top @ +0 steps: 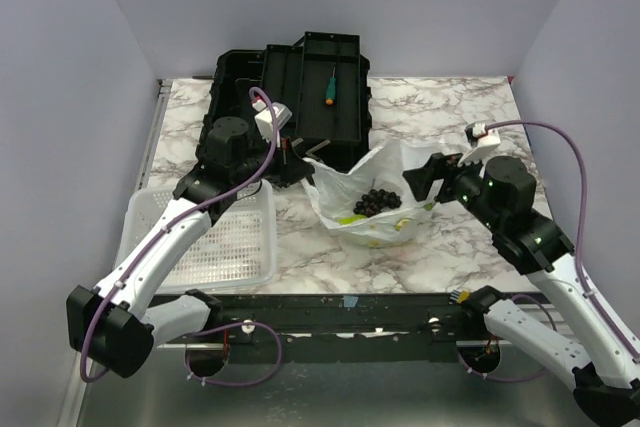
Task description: Place the fake fruits into the plastic bag and tie a complex knot
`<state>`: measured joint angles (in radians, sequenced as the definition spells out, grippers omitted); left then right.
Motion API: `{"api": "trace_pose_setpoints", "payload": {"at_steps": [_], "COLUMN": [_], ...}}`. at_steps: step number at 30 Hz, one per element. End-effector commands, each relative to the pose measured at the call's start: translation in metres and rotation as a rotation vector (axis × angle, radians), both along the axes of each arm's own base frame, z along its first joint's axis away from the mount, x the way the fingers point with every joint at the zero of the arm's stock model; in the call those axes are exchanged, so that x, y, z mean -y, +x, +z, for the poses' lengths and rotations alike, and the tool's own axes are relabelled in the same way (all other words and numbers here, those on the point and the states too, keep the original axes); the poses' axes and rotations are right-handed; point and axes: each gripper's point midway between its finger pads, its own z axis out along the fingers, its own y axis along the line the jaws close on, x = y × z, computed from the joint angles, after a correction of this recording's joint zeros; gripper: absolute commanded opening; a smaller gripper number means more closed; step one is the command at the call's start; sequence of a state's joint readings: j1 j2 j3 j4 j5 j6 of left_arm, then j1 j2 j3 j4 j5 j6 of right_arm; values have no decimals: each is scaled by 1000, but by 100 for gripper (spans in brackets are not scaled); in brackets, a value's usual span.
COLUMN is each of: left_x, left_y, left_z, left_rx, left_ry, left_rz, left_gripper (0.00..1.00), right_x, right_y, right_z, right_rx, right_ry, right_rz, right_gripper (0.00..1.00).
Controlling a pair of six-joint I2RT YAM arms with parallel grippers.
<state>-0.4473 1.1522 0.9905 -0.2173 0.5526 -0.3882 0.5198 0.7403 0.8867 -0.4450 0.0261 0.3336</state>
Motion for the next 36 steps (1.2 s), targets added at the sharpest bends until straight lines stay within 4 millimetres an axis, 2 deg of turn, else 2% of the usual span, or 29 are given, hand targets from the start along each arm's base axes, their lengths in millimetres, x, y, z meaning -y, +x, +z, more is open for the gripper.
{"api": "trace_pose_setpoints", "payload": {"at_steps": [1, 4, 7, 9, 14, 19, 22, 25, 28, 29, 33, 35, 36], "left_x": [-7, -7, -7, -7, -6, -4, -2, -3, -5, -6, -7, -8, -8], "left_y": [-13, -15, -16, -16, -17, -19, -20, -21, -23, -24, -26, -26, -26], "left_z": [12, 16, 21, 25, 30, 31, 30, 30, 32, 33, 36, 38, 38], "left_rx": [63, 84, 101, 110, 129, 137, 138, 138, 147, 151, 170, 181, 183], "left_ry": [34, 31, 26, 26, 25, 24, 27, 29, 28, 31, 41, 42, 43], "left_rz": [-32, -38, -42, -45, -50, -53, -58, -52, -52, -52, -60, -61, -62], "left_gripper": [0, 0, 0, 0, 0, 0, 0, 0, 0, 0, 0, 0, 0], "right_x": [41, 58, 59, 46, -8, -45, -68, -68, -49, -45, -41, -46, -48], "right_y": [17, 17, 14, 9, -11, -16, -17, 8, 42, 47, 48, 46, 45], "right_z": [38, 43, 43, 44, 56, 85, 89, 82, 73, 70, 57, 48, 43], "right_rx": [121, 138, 130, 120, 105, 134, 131, 128, 120, 115, 87, 66, 55], "right_ry": [-122, -185, -196, -157, 1, 129, 141, 81, -16, -42, -85, -92, -92], "right_rz": [-190, -252, -241, -173, 104, 269, 401, 344, 174, 147, 141, 175, 186], "right_gripper": [84, 84, 83, 83, 87, 88, 88, 86, 82, 82, 75, 64, 55]}}
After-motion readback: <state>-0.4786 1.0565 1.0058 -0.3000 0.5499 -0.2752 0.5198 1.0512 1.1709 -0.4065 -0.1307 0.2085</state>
